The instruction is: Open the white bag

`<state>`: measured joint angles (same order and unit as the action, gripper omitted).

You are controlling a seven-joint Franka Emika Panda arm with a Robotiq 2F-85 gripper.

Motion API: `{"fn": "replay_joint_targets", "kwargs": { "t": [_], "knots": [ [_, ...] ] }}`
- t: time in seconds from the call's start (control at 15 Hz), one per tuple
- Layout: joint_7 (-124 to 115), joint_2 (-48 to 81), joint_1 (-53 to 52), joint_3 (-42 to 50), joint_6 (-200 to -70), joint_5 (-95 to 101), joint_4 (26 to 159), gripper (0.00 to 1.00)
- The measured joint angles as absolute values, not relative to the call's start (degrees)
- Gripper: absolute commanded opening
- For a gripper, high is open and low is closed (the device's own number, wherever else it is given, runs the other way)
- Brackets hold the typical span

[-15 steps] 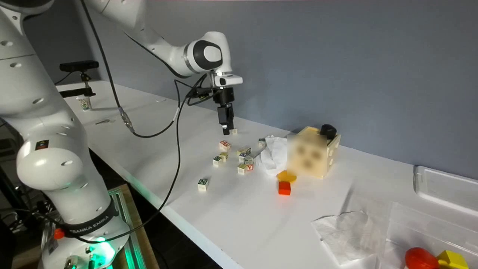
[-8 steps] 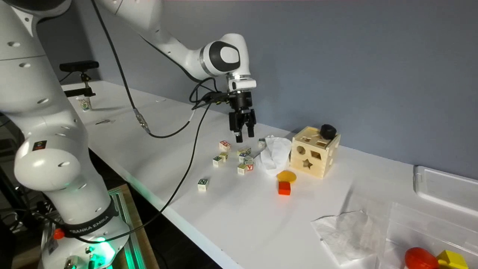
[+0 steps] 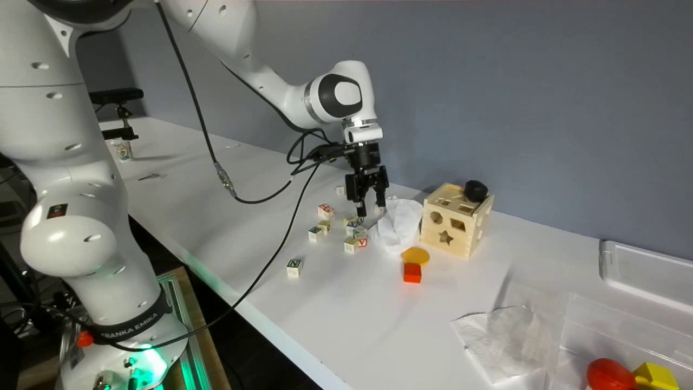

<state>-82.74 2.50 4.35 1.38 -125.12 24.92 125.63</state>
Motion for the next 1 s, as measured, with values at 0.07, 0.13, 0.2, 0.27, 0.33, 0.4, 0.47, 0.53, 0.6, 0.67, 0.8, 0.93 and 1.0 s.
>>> {"fn": "replay_joint_targets", "kwargs": {
  "t": [0.07, 0.13, 0.2, 0.27, 0.33, 0.4, 0.47, 0.53, 0.6, 0.67, 0.8, 0.93, 1.0],
  "knots": [
    [-82.79, 2.52, 4.35, 1.38, -125.12, 24.92, 125.58, 1.00],
    [-82.81, 2.52, 4.35, 1.38, -125.12, 24.92, 125.55, 1.00],
    [-82.82, 2.52, 4.34, 1.38, -125.12, 24.92, 125.54, 1.00],
    [-82.83, 2.52, 4.34, 1.38, -125.12, 24.92, 125.53, 1.00],
    [-82.83, 2.52, 4.34, 1.38, -125.12, 24.92, 125.53, 1.00],
    [-82.83, 2.52, 4.34, 1.38, -125.12, 24.92, 125.52, 1.00],
    [-82.83, 2.53, 4.30, 1.45, -125.12, 24.92, 125.52, 1.00],
    [-82.83, 2.54, 4.26, 1.52, -125.14, 24.92, 125.52, 1.00],
    [-82.83, 2.56, 4.25, 1.58, -125.26, 24.92, 125.48, 1.00],
    [-82.86, 2.61, 4.25, 1.66, -125.54, 24.92, 125.37, 1.00],
    [-82.87, 2.77, 4.25, 1.86, -126.70, 24.92, 124.87, 1.00],
    [-82.88, 3.13, 4.25, 2.14, -127.98, 24.92, 123.95, 1.00],
    [-82.88, 3.45, 4.25, 2.31, -128.30, 24.92, 123.33, 1.00]
  ]
}}
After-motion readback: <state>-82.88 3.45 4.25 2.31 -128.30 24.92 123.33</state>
